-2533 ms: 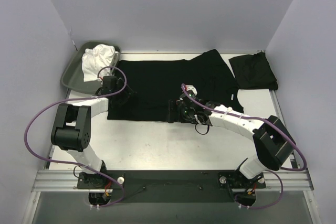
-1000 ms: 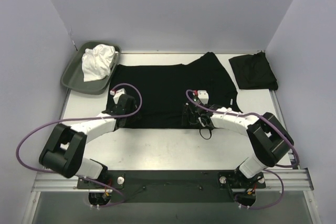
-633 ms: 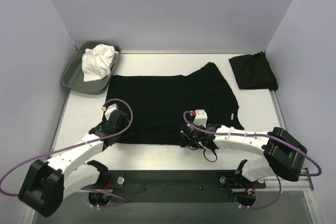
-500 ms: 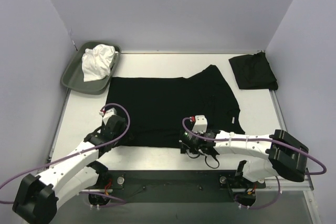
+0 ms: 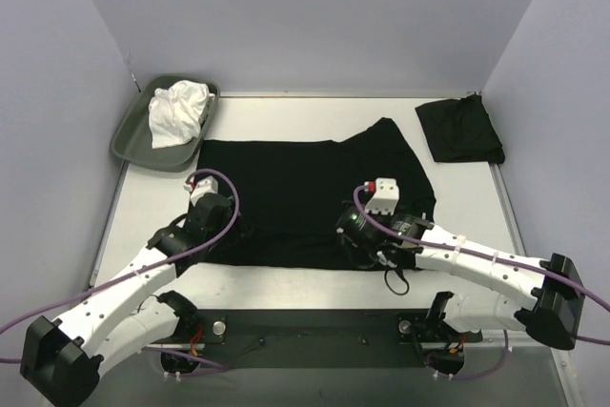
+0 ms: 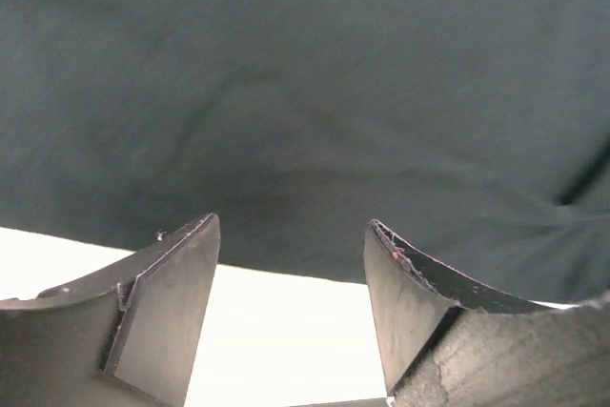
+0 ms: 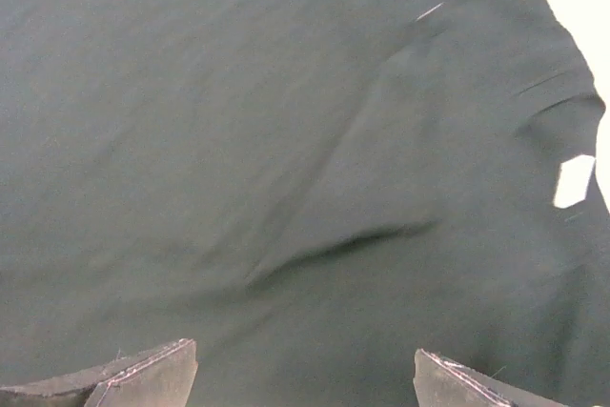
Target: Fold and stack the t-shirts
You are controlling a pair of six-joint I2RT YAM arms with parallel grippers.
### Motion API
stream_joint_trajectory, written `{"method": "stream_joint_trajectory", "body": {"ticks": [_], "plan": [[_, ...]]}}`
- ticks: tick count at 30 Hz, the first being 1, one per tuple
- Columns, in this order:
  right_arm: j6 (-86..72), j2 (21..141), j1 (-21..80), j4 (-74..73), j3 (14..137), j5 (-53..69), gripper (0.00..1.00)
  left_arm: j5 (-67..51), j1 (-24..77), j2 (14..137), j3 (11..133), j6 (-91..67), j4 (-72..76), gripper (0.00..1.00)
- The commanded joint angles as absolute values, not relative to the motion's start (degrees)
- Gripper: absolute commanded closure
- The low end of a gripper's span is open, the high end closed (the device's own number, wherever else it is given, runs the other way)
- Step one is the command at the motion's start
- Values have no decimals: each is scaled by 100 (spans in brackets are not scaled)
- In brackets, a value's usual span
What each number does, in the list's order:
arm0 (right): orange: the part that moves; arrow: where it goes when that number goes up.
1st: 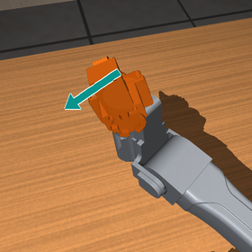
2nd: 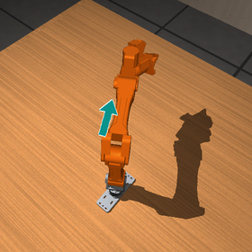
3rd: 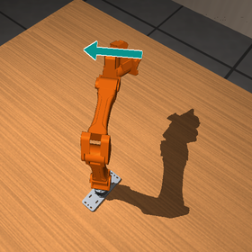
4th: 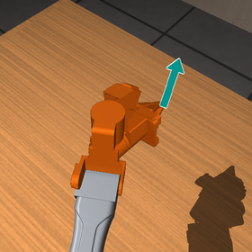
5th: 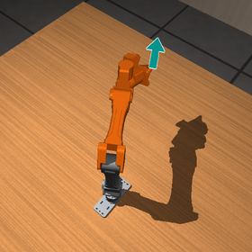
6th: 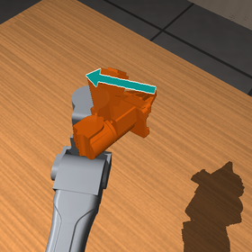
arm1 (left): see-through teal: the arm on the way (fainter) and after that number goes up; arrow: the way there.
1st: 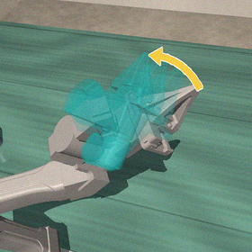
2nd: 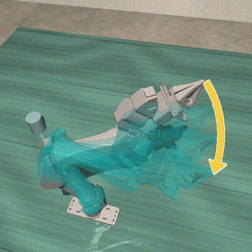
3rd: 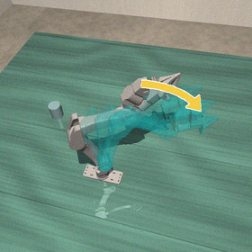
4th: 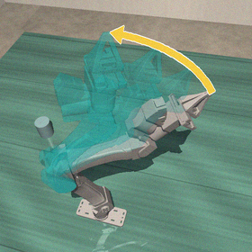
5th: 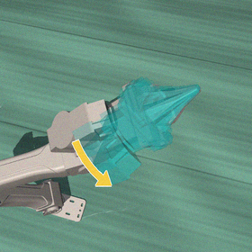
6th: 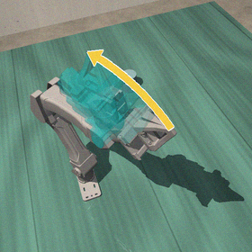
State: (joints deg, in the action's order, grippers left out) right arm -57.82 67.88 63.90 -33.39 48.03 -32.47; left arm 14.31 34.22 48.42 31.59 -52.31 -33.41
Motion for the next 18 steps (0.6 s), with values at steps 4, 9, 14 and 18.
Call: {"method": "stream_joint_trajectory", "body": {"ticks": [4, 9, 14, 18], "plan": [[-4255, 6442, 4294, -2515, 4238, -2500, 6, 1274, 3445, 5458, 4069, -4492, -2338, 14], [-4078, 6802, 3560, -1961, 4087, -1881, 26, 1380, 3419, 5721, 4438, -4316, -2224, 9], [-4227, 7259, 3419, -1670, 4034, -1583, 49, 1301, 3401, 5845, 4474, -4350, -2162, 9], [-4280, 7470, 3296, -1424, 3955, -1451, 59, 1318, 3366, 5801, 4386, -4342, -2127, 9]]}}
